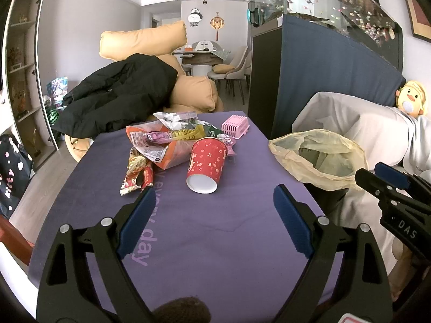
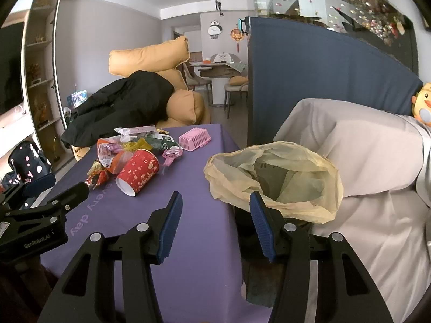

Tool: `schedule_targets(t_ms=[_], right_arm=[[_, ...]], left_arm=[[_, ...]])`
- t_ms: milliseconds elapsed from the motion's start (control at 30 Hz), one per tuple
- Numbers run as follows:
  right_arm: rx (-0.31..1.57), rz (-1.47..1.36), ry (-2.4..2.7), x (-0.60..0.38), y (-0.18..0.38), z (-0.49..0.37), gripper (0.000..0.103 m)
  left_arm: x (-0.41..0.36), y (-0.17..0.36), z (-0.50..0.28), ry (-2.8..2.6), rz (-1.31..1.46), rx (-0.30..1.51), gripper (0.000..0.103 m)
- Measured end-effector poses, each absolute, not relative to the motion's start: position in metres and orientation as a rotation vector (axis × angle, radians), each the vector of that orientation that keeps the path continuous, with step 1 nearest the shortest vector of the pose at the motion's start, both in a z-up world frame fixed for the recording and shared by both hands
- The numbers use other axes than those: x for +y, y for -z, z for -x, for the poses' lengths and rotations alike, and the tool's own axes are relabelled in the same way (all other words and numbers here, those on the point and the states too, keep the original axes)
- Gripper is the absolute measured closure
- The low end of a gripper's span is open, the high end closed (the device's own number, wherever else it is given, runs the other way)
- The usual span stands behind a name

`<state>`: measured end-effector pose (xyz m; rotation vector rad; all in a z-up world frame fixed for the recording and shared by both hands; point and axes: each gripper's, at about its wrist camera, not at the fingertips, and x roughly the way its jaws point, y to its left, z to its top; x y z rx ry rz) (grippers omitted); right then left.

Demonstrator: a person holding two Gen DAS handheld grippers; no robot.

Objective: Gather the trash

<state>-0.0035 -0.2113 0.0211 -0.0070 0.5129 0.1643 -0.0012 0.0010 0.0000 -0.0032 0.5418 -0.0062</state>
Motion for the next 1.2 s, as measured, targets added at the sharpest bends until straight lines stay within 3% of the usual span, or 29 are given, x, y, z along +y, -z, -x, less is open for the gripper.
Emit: schedule_targets(t_ms=[1200], right_arm=[[0.513, 0.006, -0.166, -0.2128, -0.0205, 0.0029, 0.054]], left_arm=[[0.0012, -0.0019, 0.0044, 0.007, 0.01, 0.54, 0.019]])
